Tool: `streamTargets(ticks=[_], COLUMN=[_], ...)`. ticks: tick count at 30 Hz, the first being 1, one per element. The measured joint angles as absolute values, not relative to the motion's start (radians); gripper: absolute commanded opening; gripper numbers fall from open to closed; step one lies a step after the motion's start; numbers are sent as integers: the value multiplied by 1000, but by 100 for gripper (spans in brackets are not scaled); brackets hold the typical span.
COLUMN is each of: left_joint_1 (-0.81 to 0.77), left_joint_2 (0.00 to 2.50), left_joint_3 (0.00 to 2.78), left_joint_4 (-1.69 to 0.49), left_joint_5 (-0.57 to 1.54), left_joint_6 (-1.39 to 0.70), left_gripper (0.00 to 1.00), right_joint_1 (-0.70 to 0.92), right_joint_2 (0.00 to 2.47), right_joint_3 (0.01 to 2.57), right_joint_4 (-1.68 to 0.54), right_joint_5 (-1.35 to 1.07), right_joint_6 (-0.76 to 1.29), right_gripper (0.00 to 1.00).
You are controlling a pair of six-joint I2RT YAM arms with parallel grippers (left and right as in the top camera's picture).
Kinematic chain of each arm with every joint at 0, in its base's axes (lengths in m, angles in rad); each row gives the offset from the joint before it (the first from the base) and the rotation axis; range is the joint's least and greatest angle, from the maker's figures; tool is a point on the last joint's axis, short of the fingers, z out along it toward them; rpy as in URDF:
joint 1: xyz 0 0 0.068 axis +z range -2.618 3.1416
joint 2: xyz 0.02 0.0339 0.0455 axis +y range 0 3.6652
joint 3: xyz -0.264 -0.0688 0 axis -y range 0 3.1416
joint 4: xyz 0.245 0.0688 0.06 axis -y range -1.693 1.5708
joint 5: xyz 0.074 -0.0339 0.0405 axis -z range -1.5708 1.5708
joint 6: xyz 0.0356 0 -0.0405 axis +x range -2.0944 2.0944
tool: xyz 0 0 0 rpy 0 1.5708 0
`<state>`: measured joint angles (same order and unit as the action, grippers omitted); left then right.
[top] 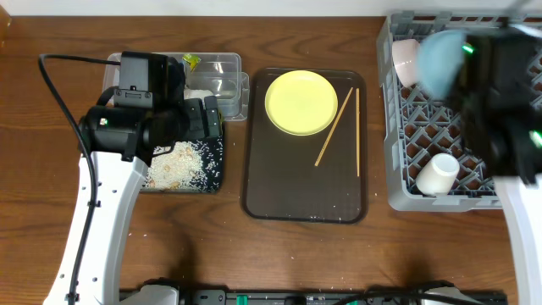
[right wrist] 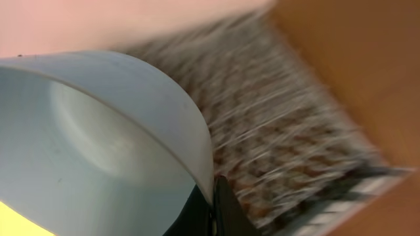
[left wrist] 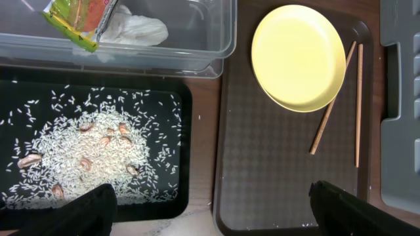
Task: Sort waste into correct bins and load items into the dishwasher rack
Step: 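Place the blue bowl in the dish rack with right gripper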
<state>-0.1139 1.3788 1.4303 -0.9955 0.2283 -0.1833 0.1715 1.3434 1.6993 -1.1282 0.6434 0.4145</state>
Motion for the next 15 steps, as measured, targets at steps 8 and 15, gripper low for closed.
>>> streamTargets(ticks=[8,15], left_joint_1=[-114,-114], left_joint_2=[1379,1379], left_joint_3=[1430,1430], left_joint_4=[-995,-995], left_joint_5=[228,228], left_joint_6=[-183,-183], left_gripper=[96,96], right_joint_1=[171,184], right_joint_2=[1432,1722], right_joint_3=[1696,1678], right_joint_4=[-1147,-1116], right_joint_5=[980,1139], right_joint_6=[436,402], right_gripper=[1,1])
